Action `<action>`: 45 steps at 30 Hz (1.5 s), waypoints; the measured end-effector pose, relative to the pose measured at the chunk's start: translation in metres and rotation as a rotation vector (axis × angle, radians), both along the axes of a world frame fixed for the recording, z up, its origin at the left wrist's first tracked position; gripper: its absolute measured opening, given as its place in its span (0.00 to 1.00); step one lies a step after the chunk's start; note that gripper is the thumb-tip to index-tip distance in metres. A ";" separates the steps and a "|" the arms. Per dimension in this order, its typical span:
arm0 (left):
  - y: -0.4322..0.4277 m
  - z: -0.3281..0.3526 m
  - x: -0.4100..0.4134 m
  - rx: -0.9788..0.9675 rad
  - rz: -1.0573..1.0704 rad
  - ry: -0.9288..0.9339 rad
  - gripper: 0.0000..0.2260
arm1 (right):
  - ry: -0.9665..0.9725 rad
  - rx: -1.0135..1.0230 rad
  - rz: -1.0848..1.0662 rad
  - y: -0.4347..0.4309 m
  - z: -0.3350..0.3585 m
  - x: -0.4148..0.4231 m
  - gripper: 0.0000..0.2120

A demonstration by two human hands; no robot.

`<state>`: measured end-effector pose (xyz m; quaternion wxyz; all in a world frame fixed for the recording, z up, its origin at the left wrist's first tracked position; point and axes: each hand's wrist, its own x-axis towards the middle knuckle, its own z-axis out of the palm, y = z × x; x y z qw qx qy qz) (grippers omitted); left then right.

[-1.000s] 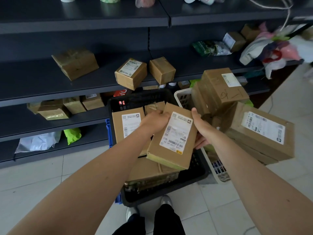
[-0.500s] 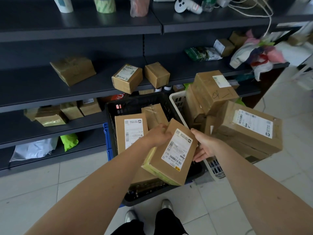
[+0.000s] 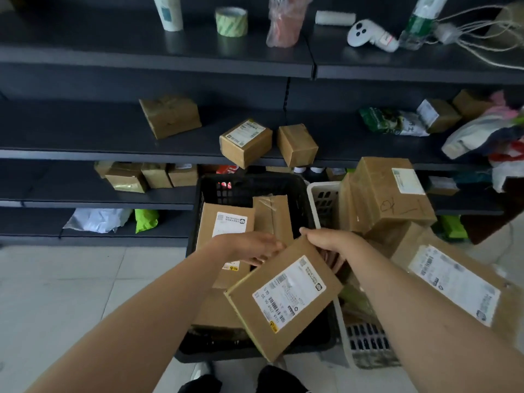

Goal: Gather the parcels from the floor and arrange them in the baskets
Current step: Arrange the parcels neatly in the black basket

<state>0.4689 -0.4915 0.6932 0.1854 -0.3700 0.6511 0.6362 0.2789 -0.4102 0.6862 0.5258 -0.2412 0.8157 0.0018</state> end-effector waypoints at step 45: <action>-0.080 -0.048 -0.028 -0.137 0.631 0.210 0.20 | 0.459 -0.668 -0.259 -0.127 -0.013 -0.022 0.21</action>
